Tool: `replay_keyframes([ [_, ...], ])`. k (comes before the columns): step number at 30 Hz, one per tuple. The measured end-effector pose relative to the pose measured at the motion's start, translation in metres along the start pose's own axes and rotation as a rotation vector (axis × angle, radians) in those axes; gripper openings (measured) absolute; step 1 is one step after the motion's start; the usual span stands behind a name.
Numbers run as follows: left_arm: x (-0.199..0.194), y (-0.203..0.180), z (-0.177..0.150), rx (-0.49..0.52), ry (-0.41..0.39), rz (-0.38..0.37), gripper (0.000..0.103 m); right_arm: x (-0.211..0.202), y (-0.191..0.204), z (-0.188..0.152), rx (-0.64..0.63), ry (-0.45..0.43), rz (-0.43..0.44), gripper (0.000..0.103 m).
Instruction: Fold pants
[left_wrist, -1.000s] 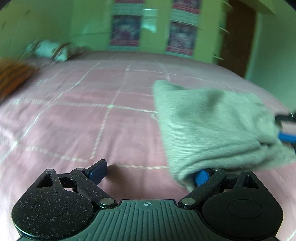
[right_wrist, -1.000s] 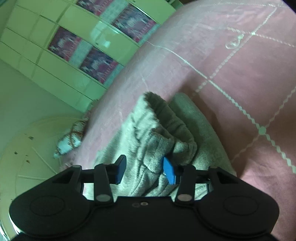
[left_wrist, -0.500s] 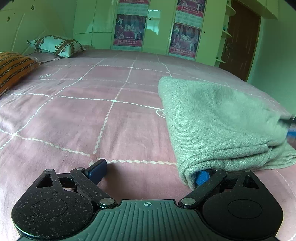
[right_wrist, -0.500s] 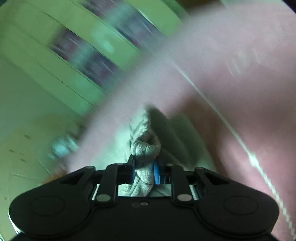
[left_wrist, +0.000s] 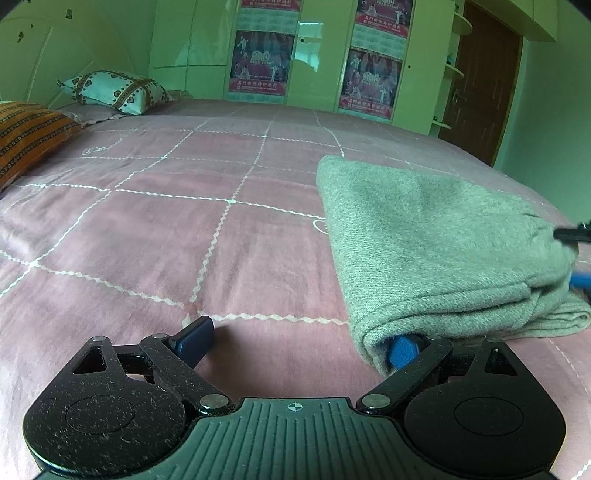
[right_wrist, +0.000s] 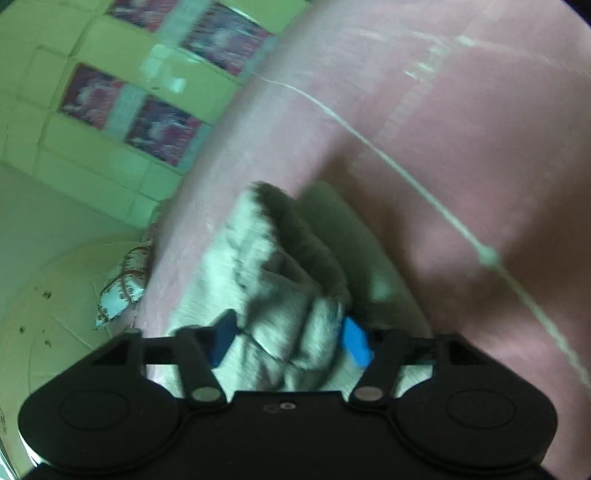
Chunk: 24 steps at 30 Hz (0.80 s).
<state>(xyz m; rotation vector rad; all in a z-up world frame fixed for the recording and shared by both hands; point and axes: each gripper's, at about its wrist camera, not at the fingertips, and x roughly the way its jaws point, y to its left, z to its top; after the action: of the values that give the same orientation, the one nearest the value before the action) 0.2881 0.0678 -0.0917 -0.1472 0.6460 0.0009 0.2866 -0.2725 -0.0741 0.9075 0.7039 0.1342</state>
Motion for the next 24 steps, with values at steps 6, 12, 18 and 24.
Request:
replay_keyframes([
  [6, -0.004, -0.009, 0.000, 0.032, -0.006, -0.037, 0.095, 0.023, 0.008, -0.001, -0.049, 0.060, -0.049, 0.040],
  [12, 0.013, -0.006, 0.010, -0.016, 0.024, 0.082, 0.095, -0.006, 0.075, 0.003, -0.214, -0.031, 0.077, 0.025],
  [18, -0.004, -0.004, 0.006, -0.059, -0.087, 0.088, 0.095, -0.059, 0.098, 0.017, -0.245, -0.122, 0.196, 0.023],
  [24, 0.006, 0.000, -0.004, -0.092, -0.058, 0.085, 0.095, 0.000, -0.038, -0.001, 0.025, 0.034, 0.000, 0.022],
])
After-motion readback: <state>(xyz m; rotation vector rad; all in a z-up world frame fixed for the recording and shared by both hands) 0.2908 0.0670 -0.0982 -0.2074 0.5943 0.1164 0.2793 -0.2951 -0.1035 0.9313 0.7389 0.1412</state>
